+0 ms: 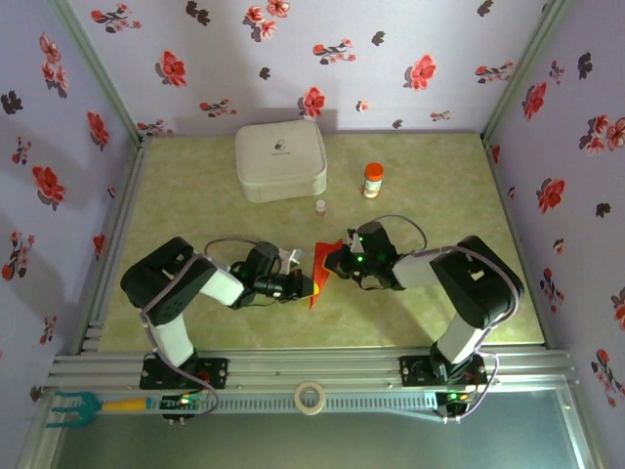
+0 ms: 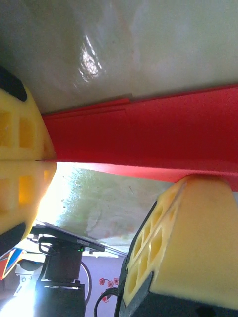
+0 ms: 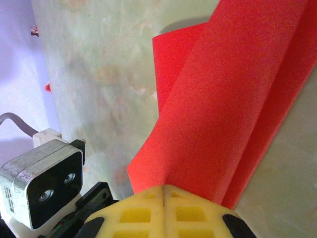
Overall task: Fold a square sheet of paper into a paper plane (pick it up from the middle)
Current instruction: Fold the wing for the fifth time at the center of the table.
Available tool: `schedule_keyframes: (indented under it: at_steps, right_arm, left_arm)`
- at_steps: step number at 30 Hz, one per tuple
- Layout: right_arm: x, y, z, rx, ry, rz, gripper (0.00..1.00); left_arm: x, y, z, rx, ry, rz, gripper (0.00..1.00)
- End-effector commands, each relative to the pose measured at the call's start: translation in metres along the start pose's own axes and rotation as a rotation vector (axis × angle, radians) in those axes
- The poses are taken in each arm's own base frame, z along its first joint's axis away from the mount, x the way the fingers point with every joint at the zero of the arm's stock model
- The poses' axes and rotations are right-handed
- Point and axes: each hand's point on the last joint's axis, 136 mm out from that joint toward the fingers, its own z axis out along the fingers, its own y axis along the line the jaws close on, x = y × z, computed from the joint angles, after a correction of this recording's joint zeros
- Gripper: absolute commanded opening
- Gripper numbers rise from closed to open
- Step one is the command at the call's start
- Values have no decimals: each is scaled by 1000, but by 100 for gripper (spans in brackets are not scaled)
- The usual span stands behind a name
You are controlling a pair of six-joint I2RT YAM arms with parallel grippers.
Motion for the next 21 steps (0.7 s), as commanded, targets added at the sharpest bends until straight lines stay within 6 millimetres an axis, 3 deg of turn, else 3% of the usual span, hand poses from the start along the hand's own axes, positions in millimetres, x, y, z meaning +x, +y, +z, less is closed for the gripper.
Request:
schedule_keyframes:
  at_steps: [1,21]
  right_arm:
    - [-7,13,3,-47,2,-33,6]
    - [-15,-5,9,3,-11,-4,5]
  left_arm:
    - [6,29,2,-93,16,-75,0]
    - [8,44,2,-143,38,-148,0]
